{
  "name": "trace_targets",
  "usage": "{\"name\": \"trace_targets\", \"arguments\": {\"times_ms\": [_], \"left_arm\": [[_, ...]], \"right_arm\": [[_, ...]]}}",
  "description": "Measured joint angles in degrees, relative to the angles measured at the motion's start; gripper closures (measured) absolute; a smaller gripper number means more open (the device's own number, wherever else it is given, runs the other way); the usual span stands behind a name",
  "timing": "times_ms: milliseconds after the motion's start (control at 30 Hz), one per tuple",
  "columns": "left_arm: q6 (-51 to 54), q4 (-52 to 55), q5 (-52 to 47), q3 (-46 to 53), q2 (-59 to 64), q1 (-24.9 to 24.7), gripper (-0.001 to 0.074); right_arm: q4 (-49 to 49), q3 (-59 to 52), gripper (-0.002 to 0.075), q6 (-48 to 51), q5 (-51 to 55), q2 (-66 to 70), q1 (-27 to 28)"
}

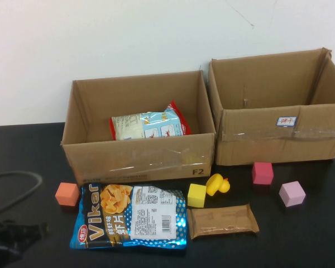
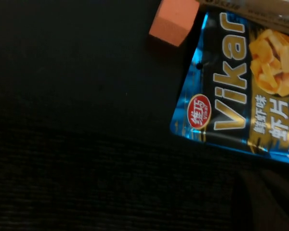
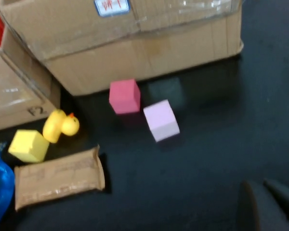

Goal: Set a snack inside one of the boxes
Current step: Pick up the potato chip

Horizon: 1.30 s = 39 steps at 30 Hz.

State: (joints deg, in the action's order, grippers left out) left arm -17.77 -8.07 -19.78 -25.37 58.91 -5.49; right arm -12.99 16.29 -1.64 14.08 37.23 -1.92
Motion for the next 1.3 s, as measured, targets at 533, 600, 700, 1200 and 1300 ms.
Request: {"name": "trace_targets", "arguments": {"times_ms": [533, 600, 700, 1200, 1300], "left_arm": [[25.2, -7.1, -12.7, -23.8, 26.3, -13.1, 0.0736], [28.0, -6.3, -14.1, -27.9, 29.2, -15.3, 0.0731], [31.1, -5.8, -15.4, -34.3, 33.5, -18.3, 0.0643], [23.0, 1.1, -28.4, -58.9, 55.6, -22.4, 0.0099], [18.2, 1.3, -28.9, -60.7, 58.7, -22.4, 0.0099]], "right_arm": [[-1.2, 12.4, 0.0727, 14.1, 16.8, 16.0, 0.0], [-2.0, 12.4, 0.0727, 15.5, 16.7, 17.9, 0.0], [-4.2, 12.4, 0.0727, 18.3, 16.2, 20.7, 0.0], [-23.6, 12.5, 0.0727, 40.0, 17.3, 24.1, 0.0], [-24.4, 12.5, 0.0727, 41.1, 17.4, 24.1, 0.0]]}}
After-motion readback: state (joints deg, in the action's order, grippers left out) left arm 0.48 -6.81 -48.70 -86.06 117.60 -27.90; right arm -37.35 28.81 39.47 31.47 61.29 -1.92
